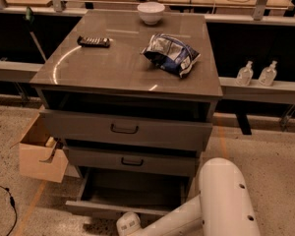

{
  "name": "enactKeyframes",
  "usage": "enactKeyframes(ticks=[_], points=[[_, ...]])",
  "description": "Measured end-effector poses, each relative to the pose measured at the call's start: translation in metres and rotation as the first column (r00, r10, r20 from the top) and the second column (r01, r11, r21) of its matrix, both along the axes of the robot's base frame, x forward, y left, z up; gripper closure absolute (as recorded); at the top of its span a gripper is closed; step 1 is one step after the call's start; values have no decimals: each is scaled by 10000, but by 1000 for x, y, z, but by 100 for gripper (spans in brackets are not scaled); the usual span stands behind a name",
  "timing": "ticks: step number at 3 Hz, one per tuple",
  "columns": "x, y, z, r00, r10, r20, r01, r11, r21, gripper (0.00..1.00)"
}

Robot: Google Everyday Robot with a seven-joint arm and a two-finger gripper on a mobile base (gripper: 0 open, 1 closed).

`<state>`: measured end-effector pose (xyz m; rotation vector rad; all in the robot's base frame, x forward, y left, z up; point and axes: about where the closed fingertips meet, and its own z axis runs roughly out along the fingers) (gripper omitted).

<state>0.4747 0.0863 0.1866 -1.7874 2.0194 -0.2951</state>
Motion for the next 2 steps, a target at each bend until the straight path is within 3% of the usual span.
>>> enactKeyframes(ticks=[2], points=[[10, 7, -4, 9981, 126, 603, -121, 9999, -93, 100]])
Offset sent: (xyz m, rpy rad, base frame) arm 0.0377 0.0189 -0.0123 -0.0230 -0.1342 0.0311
